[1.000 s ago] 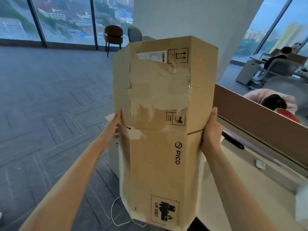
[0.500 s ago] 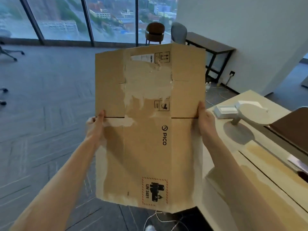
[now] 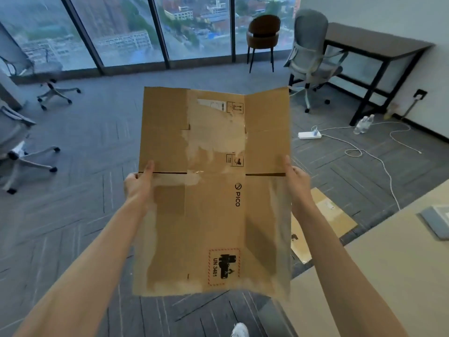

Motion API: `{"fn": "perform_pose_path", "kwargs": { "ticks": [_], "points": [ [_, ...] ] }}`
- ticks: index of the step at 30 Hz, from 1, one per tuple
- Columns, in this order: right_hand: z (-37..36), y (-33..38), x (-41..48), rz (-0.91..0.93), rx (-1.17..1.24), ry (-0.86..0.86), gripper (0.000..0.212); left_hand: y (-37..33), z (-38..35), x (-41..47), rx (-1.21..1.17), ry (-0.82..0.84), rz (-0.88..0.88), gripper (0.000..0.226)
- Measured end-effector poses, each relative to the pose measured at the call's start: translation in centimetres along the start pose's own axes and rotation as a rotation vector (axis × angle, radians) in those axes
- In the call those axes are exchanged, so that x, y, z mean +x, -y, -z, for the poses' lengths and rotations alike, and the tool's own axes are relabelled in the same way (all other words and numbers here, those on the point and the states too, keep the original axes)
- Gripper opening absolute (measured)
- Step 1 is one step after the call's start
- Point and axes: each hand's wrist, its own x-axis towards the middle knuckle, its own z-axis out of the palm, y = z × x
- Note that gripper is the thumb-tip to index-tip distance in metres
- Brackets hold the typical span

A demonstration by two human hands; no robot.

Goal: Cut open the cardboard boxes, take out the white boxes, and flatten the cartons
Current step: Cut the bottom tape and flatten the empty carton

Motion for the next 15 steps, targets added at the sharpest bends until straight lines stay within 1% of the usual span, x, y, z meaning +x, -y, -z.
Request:
{"fn": "perform_pose_path", "kwargs": {
  "ticks": [1, 3, 4, 6, 7, 9, 11, 12, 13, 15],
  "points": [
    [-0.4, 0.2, 1.6, -0.017, 0.0, 0.038, 0.043, -0.5, -1.5, 2.0, 0.007, 0.017, 0.0, 0.057],
    [-0.7, -0.4, 4.8, 0.014, -0.013, 0.045, 0.016, -1.0, -5.0, 5.7, 0.011, 0.059, 0.025, 0.061],
    [-0.7, -0.7, 6.3, 0.045, -0.014, 0.042, 0.021, -1.4, -6.9, 7.4, 0.007, 0.083, 0.04, 0.059],
    [-0.3, -1.4, 9.3, 0.075, -0.037, 0.058, 0.042, -1.9, -11.8, 10.6, 0.036, 0.136, 0.043, 0.047],
    [-0.1, -1.8, 11.2, 0.076, -0.049, 0.061, 0.047, -2.2, -15.0, 12.4, 0.073, 0.174, 0.041, 0.045],
    [0.3, -3.3, 14.8, 0.048, -0.095, 0.071, 0.051, -2.5, -20.7, 15.5, 0.148, 0.249, 0.04, 0.048],
    [0.4, -5.4, 18.9, -0.013, -0.119, -0.044, 0.057, -2.1, -26.9, 19.1, 0.227, 0.339, 0.034, 0.05],
    [0.5, -6.7, 22.1, -0.047, -0.115, -0.166, 0.058, -1.8, -31.4, 21.7, 0.265, 0.402, 0.034, 0.049],
    [0.6, -7.4, 23.8, -0.092, -0.109, -0.275, 0.056, -1.6, -34.5, 23.2, 0.308, 0.457, 0.038, 0.047],
    [1.5, -8.8, 26.7, -0.156, -0.082, -0.451, 0.04, -1.1, -39.9, 24.9, 0.343, 0.588, 0.045, 0.045]
  ]
}}
